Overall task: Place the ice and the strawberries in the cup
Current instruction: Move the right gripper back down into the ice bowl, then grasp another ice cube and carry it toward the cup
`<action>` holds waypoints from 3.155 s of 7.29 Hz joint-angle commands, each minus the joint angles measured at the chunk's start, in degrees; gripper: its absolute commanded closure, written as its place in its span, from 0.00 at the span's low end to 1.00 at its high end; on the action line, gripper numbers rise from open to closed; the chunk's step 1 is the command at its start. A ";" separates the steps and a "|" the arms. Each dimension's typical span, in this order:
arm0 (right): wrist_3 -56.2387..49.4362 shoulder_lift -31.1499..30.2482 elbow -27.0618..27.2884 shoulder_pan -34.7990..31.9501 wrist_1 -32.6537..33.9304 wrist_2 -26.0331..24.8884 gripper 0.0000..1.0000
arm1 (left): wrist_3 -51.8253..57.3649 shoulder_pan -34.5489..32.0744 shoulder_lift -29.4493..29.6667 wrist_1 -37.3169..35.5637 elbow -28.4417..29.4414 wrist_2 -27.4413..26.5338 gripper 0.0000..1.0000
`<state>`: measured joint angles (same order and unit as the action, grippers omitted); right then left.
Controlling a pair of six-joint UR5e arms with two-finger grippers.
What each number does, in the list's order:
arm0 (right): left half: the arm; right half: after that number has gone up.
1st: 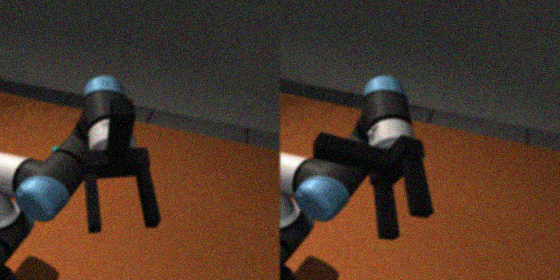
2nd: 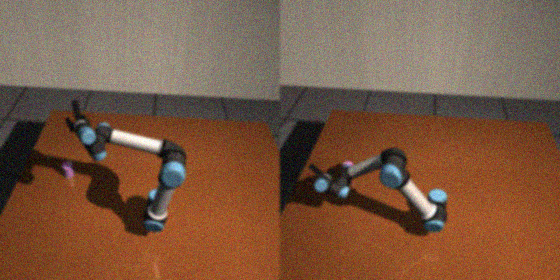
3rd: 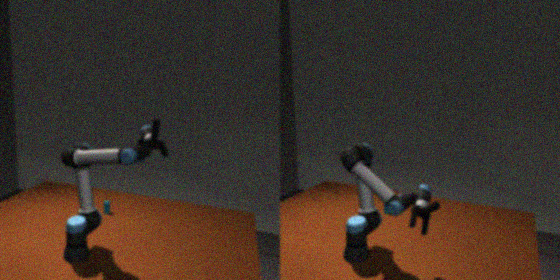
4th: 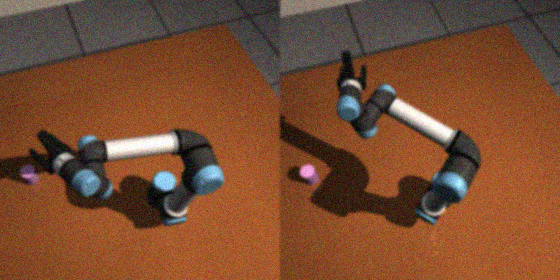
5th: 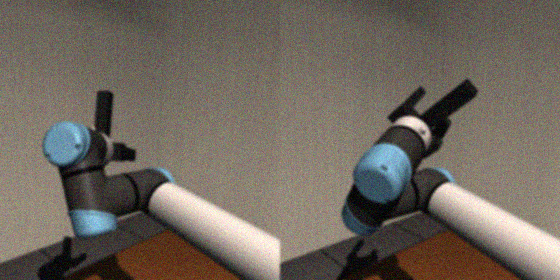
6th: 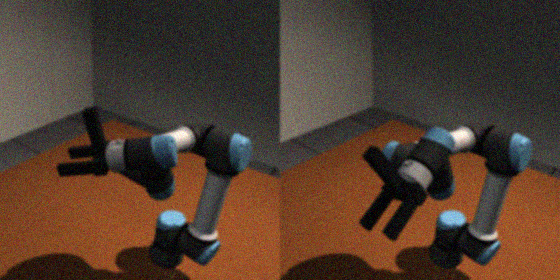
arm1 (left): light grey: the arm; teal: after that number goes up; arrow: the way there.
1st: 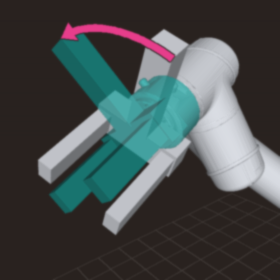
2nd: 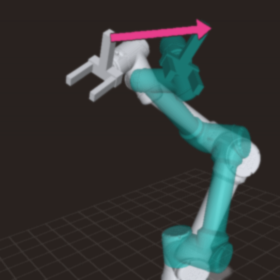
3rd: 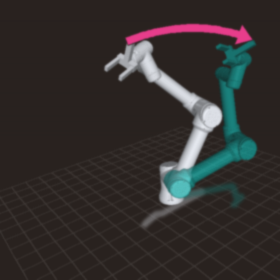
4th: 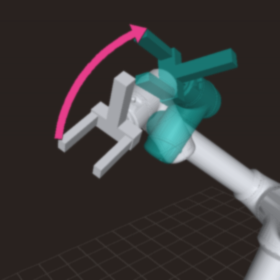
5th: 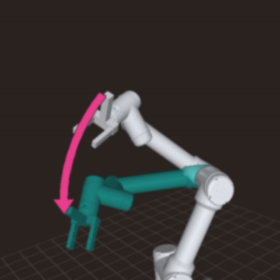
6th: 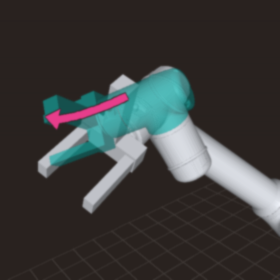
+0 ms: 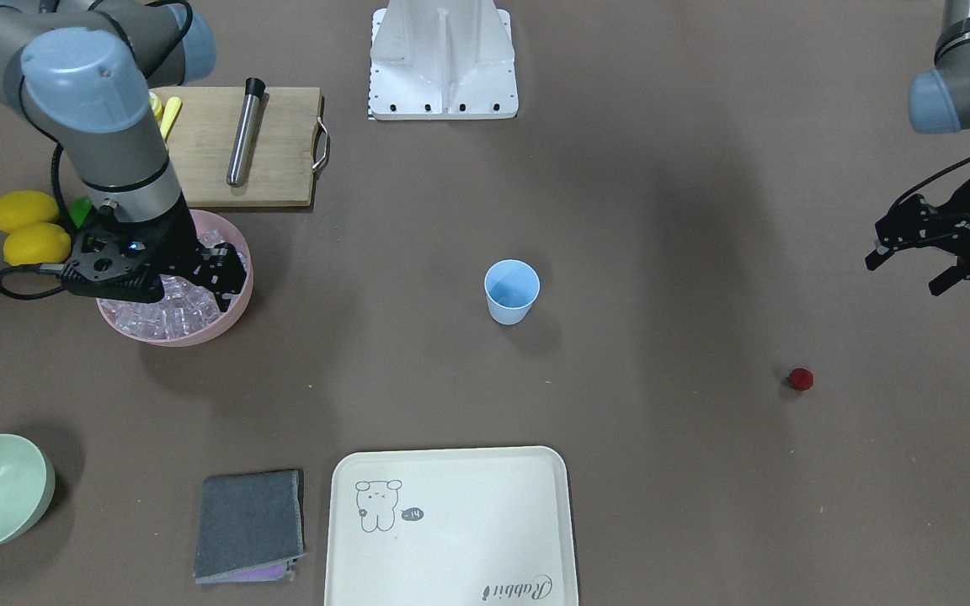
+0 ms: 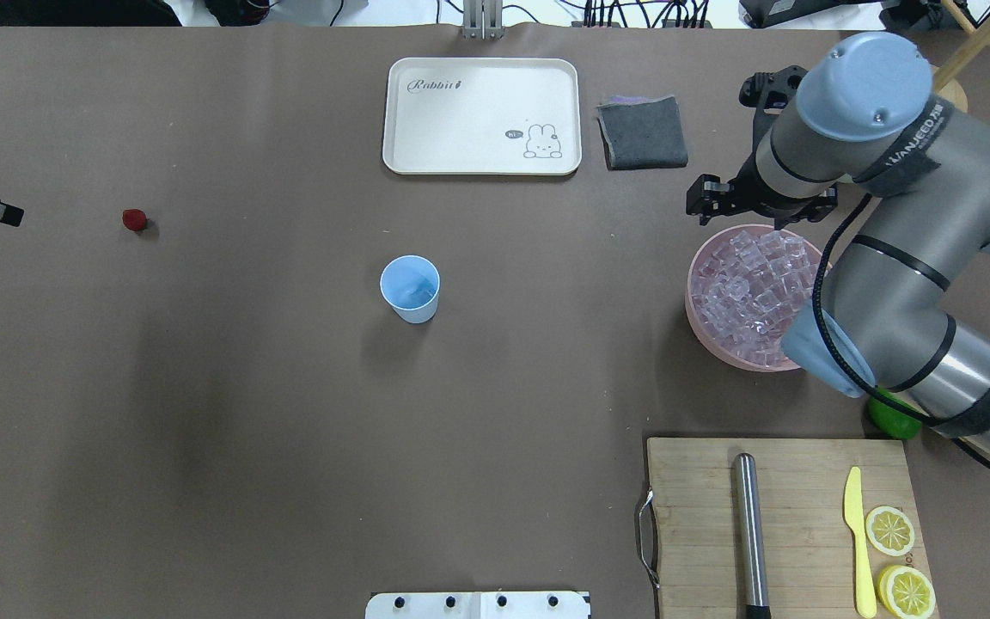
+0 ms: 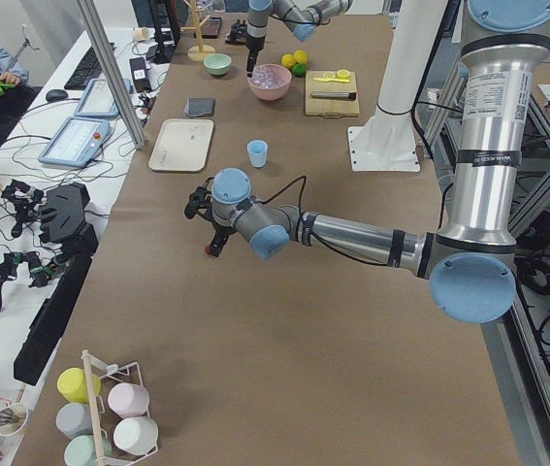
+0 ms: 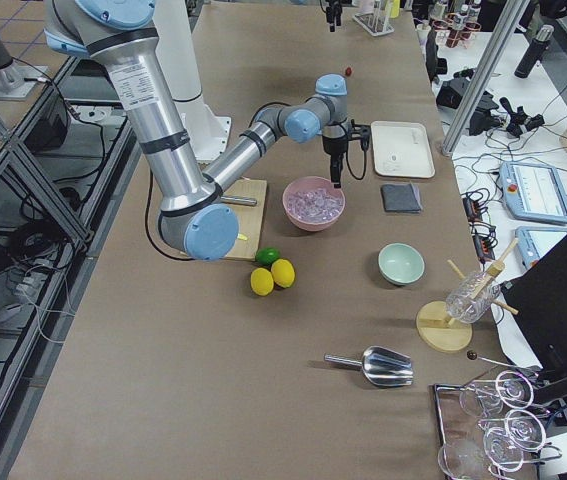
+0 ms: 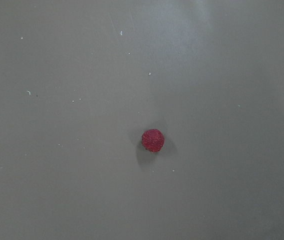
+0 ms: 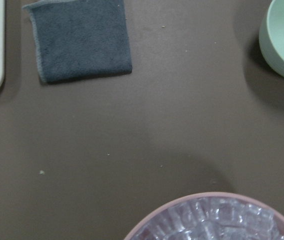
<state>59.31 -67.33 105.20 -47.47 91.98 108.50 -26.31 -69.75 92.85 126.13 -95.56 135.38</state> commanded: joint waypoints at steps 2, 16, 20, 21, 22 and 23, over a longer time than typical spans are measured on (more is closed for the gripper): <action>-3.94 -3.67 -1.49 -1.04 -2.77 0.13 0.28 | -0.41 0.14 0.32 0.08 -0.33 -0.12 0.01; -3.94 -3.25 -2.02 1.16 -2.07 -0.57 1.00 | -0.76 0.49 1.20 -0.01 0.02 -0.20 0.01; 12.14 4.10 4.93 5.34 4.53 -1.18 1.00 | -0.76 0.58 1.20 0.08 0.02 -0.20 0.01; 20.24 8.40 4.67 8.94 4.35 -4.14 1.00 | -0.76 0.75 1.20 0.08 0.02 -0.20 0.01; 28.06 12.62 3.62 13.59 4.35 -10.18 1.00 | -0.76 0.84 1.20 0.08 0.02 -0.20 0.01; 33.36 17.28 0.65 17.55 4.44 -14.59 1.00 | -0.76 0.93 1.20 0.17 0.02 -0.20 0.01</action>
<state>84.97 -55.48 108.38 -34.85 96.35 99.43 -27.07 -68.93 94.05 126.24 -95.54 135.18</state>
